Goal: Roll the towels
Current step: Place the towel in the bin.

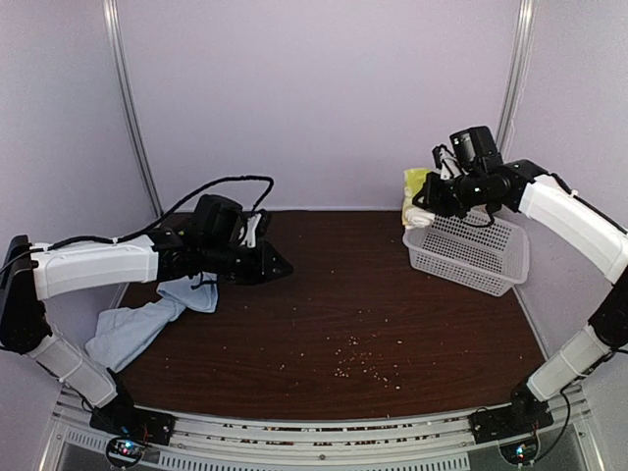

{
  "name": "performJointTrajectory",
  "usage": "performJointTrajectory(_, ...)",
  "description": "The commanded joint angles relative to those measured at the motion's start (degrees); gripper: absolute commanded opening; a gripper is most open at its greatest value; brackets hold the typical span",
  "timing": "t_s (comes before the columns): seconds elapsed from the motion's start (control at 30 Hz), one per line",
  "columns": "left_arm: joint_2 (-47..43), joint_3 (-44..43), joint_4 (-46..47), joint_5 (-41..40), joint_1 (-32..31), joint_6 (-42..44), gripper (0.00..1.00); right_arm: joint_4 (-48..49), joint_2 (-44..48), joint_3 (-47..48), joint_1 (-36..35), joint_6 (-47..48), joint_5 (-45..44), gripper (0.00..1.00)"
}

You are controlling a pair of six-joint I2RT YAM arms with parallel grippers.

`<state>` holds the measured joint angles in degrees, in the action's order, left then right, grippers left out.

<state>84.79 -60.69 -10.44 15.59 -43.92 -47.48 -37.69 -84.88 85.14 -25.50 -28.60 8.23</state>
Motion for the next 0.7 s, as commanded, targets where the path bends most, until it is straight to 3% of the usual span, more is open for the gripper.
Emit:
performJointTrajectory(0.0, 0.7, 3.6, 0.8, -1.7, 0.3, -0.9, 0.12, 2.3, -3.2, 0.1, 6.8, -2.4, -2.6, 0.00)
performJointTrajectory(0.3, 2.8, 5.5, 2.7, -0.5, 0.3, -1.6, 0.12, 9.8, -17.5, 3.1, 15.9, -8.1, 1.1, 0.00)
performJointTrajectory(0.67, 7.9, 3.9, 4.3, 1.1, 0.3, -2.4, 0.12, 10.2, -31.2, 7.1, 18.5, -9.6, 4.9, 0.00)
